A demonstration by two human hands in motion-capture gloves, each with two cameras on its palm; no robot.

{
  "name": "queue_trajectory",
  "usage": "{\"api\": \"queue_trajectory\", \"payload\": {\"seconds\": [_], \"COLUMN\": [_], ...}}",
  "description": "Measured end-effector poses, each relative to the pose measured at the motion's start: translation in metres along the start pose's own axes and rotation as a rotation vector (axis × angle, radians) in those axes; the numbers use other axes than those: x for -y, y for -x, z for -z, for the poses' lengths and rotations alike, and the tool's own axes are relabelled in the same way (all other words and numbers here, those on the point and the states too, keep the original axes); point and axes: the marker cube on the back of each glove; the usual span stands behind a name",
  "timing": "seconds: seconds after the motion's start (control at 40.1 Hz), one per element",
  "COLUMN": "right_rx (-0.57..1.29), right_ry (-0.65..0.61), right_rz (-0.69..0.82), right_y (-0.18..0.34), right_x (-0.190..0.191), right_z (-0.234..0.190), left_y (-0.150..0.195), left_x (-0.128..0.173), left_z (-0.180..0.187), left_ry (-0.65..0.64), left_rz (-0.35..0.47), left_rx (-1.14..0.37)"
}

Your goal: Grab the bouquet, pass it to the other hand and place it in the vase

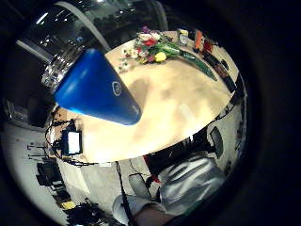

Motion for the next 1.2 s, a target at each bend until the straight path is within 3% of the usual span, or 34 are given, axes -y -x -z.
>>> {"api": "queue_trajectory", "payload": {"seconds": [0.174,0.648,0.797,0.897,1.096,1.196], "right_rx": [0.078,-0.059,-0.185,-0.234,-0.119,0.046], "right_ry": [0.113,0.153,0.064,0.09,0.089,-0.143], "right_rz": [-0.014,-0.093,-0.115,-0.161,-0.092,-0.048], "right_y": [-0.008,-0.01,-0.004,-0.001,0.0,-0.004], "right_x": [0.004,-0.006,-0.003,-0.011,-0.011,0.013], "right_z": [-0.048,-0.113,-0.117,-0.119,-0.114,-0.111], "left_y": [-0.002,0.011,0.013,0.016,0.025,0.027], "left_x": [-0.005,-0.001,-0.001,0.0,0.004,0.013], "left_z": [-0.008,-0.025,-0.029,-0.029,-0.031,-0.031], "left_ry": [0.039,0.104,0.156,0.16,0.207,0.236], "left_rz": [-0.019,0.009,0.004,0.005,0.014,0.035], "left_rx": [-0.03,-0.07,-0.098,-0.101,-0.139,-0.149]}}
